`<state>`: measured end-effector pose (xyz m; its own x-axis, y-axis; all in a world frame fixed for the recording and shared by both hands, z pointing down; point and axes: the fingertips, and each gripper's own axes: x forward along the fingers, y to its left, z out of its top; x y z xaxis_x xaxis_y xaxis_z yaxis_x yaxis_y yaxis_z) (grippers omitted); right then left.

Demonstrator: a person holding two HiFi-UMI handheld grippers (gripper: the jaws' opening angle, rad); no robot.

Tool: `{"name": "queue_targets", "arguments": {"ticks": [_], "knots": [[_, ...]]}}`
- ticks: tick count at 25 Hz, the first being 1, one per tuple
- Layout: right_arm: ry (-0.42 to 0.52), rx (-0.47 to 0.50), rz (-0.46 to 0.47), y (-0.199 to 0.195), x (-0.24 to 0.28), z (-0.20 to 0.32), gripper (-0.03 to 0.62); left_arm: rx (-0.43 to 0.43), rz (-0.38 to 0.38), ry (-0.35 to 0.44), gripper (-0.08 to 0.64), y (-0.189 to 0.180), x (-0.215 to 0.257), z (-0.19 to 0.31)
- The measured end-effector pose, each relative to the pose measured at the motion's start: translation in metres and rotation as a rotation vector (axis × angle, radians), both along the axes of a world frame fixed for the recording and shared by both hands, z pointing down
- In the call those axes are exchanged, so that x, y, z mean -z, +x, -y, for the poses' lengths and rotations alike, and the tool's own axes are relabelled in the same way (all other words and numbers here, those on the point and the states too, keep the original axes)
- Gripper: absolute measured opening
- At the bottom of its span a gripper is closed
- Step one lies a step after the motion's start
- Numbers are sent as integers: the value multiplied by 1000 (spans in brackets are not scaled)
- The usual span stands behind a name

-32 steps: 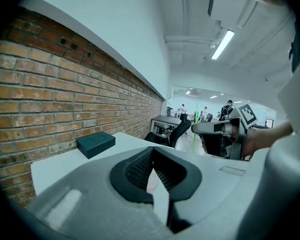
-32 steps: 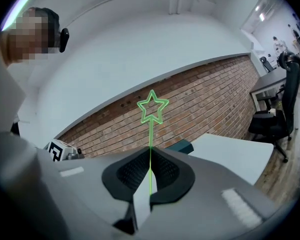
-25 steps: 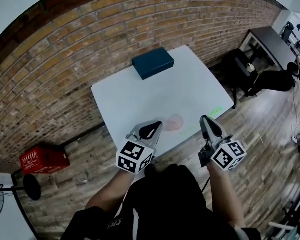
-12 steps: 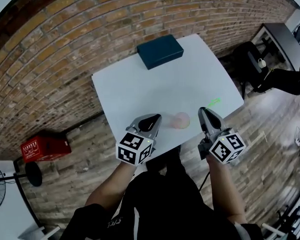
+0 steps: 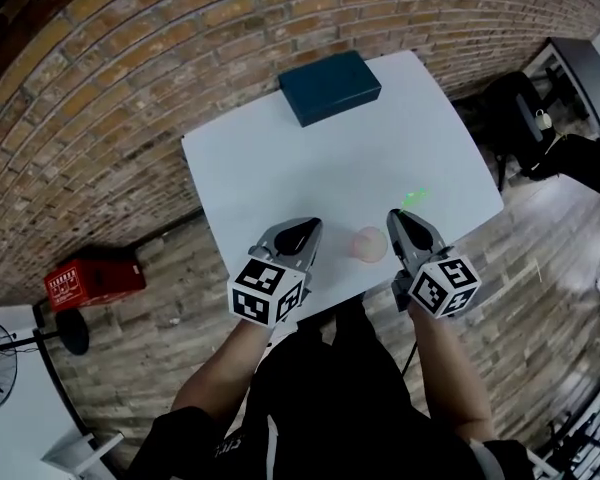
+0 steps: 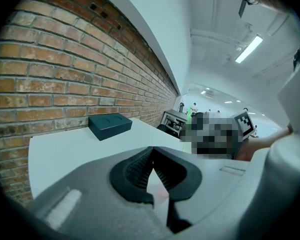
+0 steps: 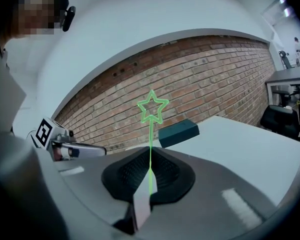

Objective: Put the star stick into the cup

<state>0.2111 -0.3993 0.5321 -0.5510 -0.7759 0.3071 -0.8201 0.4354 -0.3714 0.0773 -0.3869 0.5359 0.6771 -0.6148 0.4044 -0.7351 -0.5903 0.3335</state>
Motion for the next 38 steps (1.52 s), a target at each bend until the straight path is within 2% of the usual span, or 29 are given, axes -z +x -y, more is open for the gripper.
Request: {"name": "queue_targets", "arguments": {"ticks": [13, 20, 23, 27, 38], "knots": [[-136, 16, -24, -10, -46, -18, 25, -5, -14, -35, 8, -5, -17, -3], [-168, -4, -53, -1, -53, -25, 85, -20, -21, -26, 8, -3, -13, -7], [-183, -30, -74, 6, -57, -30, 127, -31, -26, -25, 8, -1, -12, -11], [-201, -87, -89, 22, -60, -37, 144, -42, -35, -17, 8, 1, -7, -15], [-197, -236, -9, 47, -41, -76, 149, -91, -49, 31, 8, -2, 18, -33]]}}
